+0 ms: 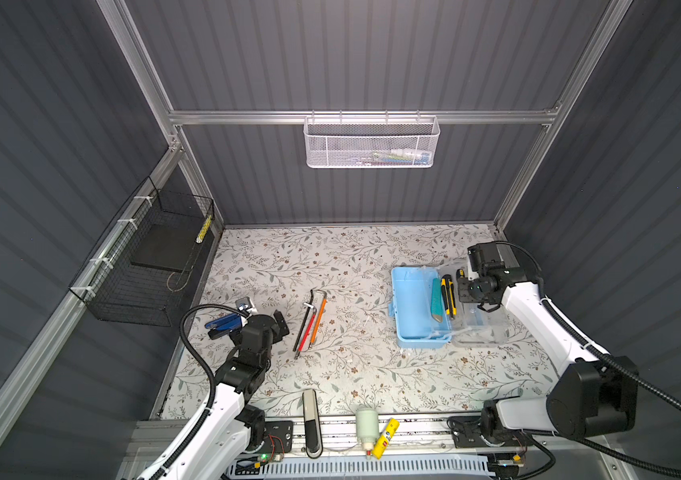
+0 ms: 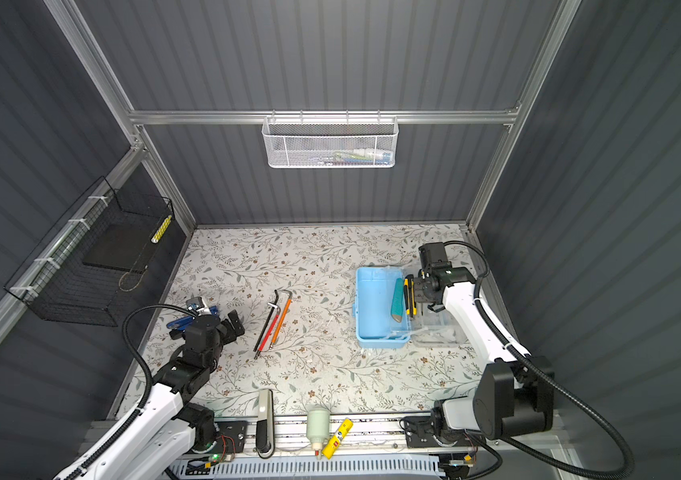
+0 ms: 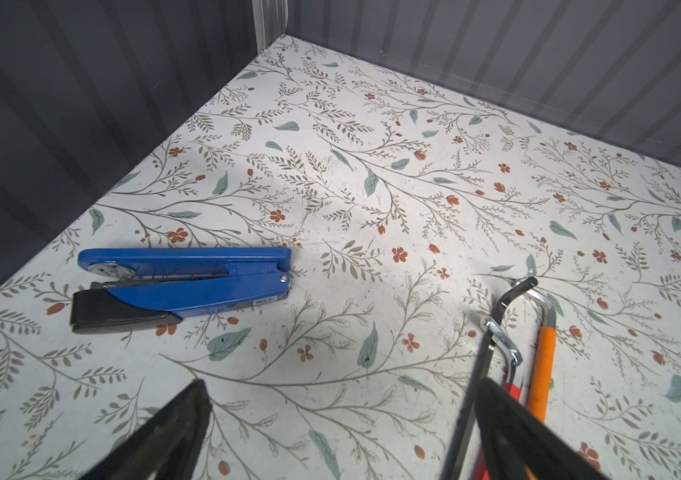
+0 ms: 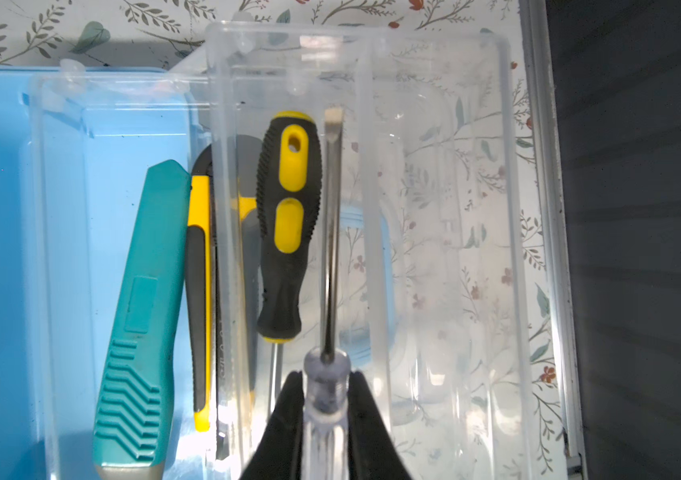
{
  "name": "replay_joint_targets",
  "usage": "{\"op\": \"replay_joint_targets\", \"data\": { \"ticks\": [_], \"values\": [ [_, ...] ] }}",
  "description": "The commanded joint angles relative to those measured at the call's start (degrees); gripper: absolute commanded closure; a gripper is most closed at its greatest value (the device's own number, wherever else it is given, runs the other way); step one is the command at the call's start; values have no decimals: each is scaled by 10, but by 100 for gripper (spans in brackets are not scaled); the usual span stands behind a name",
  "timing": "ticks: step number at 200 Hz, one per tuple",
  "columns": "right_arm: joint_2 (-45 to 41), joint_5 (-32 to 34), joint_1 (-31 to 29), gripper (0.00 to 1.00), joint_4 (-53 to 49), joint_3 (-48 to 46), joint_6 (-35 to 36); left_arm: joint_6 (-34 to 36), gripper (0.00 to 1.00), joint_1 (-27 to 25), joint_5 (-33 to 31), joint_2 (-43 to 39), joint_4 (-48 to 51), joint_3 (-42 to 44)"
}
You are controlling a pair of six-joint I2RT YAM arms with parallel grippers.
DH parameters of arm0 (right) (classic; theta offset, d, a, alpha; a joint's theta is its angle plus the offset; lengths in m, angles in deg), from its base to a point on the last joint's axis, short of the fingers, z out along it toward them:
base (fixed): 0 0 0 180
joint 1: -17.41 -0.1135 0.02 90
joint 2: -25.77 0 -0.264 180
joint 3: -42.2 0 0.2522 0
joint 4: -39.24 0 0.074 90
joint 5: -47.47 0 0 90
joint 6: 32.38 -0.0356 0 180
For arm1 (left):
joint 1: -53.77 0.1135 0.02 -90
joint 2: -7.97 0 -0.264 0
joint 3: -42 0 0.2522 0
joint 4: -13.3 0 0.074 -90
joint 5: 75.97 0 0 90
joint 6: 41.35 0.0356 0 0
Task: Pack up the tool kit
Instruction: 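Lower the clear-handled screwdriver into the box and open the right gripper, then move the right gripper back and grasp the orange-handled hex key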
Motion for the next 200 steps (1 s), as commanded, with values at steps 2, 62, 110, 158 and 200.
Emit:
{"op": "replay_joint_targets", "data": {
  "ticks": [2, 62, 110, 158, 200],
  "values": [
    [13, -4, 3, 97, 7, 13, 15, 10, 1, 3, 0, 4, -5, -4],
    [20, 4, 13, 77, 8, 6, 18, 11, 0, 4, 0, 5, -5, -5],
    [3, -3, 7, 55, -30, 46, 12, 11, 1, 4, 0, 6, -6, -5],
    [-36, -11, -142, 49, -19, 93, -67, 12, 1, 3, 3, 8, -7, -5],
    [77, -83, -292, 50, 108, 120, -164, 16, 1, 4, 7, 27, -10, -13]
  ]
}}
